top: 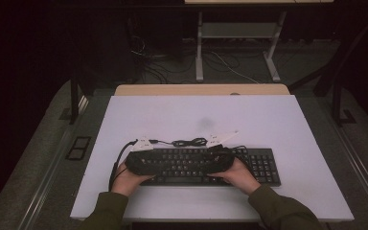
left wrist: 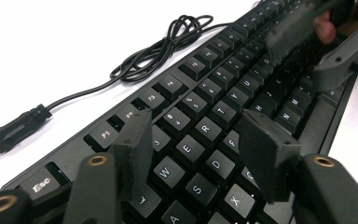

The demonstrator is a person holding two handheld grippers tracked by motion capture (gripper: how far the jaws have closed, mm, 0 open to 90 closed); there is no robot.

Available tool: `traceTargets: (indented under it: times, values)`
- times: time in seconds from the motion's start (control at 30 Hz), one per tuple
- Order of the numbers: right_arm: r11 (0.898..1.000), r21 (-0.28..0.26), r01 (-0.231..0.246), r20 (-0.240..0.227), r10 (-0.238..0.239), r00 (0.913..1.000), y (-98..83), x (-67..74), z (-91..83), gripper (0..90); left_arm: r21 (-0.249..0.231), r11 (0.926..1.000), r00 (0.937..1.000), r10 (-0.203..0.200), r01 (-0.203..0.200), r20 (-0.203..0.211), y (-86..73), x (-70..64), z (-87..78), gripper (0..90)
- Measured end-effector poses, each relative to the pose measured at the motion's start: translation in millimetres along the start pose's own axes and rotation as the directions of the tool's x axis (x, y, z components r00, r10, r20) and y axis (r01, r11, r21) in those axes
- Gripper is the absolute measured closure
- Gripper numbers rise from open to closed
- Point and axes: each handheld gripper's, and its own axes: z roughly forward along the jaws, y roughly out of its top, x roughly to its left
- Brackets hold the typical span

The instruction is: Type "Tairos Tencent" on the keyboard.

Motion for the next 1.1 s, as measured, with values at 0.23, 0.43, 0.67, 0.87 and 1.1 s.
traceTargets:
  times: [0.23, 0.43, 0.67, 0.87, 1.1]
  values:
    - [0.998, 0.05, 0.025, -0.019, -0.024, 0.9995, -1.1, 6.6, 6.3, 74.7, -0.002, 1.0, 1.0, -0.005, 0.005, -0.004, -1.1, -0.4, 1.0, 37.1]
    - [0.995, 0.087, 0.048, -0.028, -0.046, 0.9986, -1.9, 10.8, 10.7, 86.2, -0.001, 1.0, 1.0, -0.005, 0.005, -0.004, -1.6, -0.6, 2.1, 34.6]
    - [0.992, 0.112, 0.063, -0.022, -0.061, 0.9979, -3.0, 13.5, 15.5, 89.2, 0.001, 1.0, 1.0, -0.005, 0.005, -0.004, -1.7, -0.8, 2.3, 33.8]
    - [0.99, 0.123, 0.063, -0.012, -0.062, 0.998, -3.8, 12.8, 17.5, 89.2, -0.003, 0.9999, 0.9999, -0.01, 0.01, -0.005, -2.0, -1.0, 2.5, 33.4]
    - [0.988, 0.138, 0.062, -0.006, -0.062, 0.9981, -4.9, 12.2, 18.7, 89.3, 0.001, 1.0, 1.0, -0.004, 0.004, -0.007, -1.9, -0.7, 2.2, 33.2]
